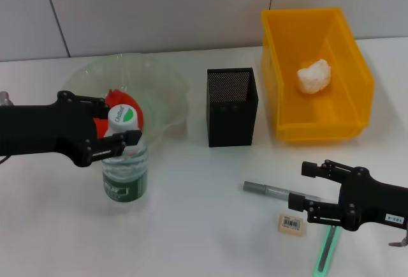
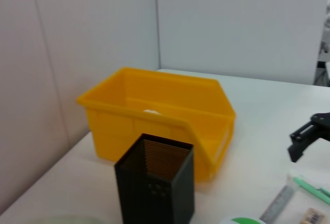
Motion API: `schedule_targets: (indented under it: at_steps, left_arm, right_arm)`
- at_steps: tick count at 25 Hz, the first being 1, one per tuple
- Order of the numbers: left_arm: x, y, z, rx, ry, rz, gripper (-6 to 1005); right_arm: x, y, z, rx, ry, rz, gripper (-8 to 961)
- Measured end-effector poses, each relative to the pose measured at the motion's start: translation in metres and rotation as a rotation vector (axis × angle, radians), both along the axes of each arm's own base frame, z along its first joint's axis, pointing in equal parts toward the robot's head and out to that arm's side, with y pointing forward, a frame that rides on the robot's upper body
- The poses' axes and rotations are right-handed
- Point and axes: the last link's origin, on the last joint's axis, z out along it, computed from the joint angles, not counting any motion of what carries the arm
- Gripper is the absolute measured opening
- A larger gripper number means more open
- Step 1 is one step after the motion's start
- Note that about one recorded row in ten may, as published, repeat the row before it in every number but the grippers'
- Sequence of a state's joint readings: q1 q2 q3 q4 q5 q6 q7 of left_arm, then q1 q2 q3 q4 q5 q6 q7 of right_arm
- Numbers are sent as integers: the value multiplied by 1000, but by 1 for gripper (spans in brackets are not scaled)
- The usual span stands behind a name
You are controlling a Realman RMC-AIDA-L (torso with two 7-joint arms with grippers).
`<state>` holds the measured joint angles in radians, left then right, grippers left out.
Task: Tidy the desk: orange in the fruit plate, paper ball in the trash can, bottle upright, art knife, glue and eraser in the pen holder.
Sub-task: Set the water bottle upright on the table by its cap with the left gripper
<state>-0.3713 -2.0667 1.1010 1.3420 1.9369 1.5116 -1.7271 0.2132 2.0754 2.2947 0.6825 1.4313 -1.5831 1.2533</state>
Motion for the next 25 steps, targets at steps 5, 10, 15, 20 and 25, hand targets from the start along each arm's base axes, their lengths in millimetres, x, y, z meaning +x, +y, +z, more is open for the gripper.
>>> schedule_targets:
  at_steps: [5, 10, 15, 20, 25]
  left_arm:
    - [-5, 3, -1, 17, -11, 15, 461]
    - [-9, 6, -2, 34, -14, 24, 467]
    - [-13, 7, -3, 46, -28, 36, 474]
    - [-17, 8, -5, 46, -40, 48, 480]
    - [-17, 8, -4, 61, -69, 35, 487]
  right_arm:
    - [0, 0, 0, -1, 0, -2, 835]
    - [1, 0, -1, -2, -2, -5, 835]
    - [1, 0, -1, -3, -2, -5, 835]
    - [0, 0, -2, -5, -1, -3, 835]
    - [0, 0, -2, -6, -2, -3, 835]
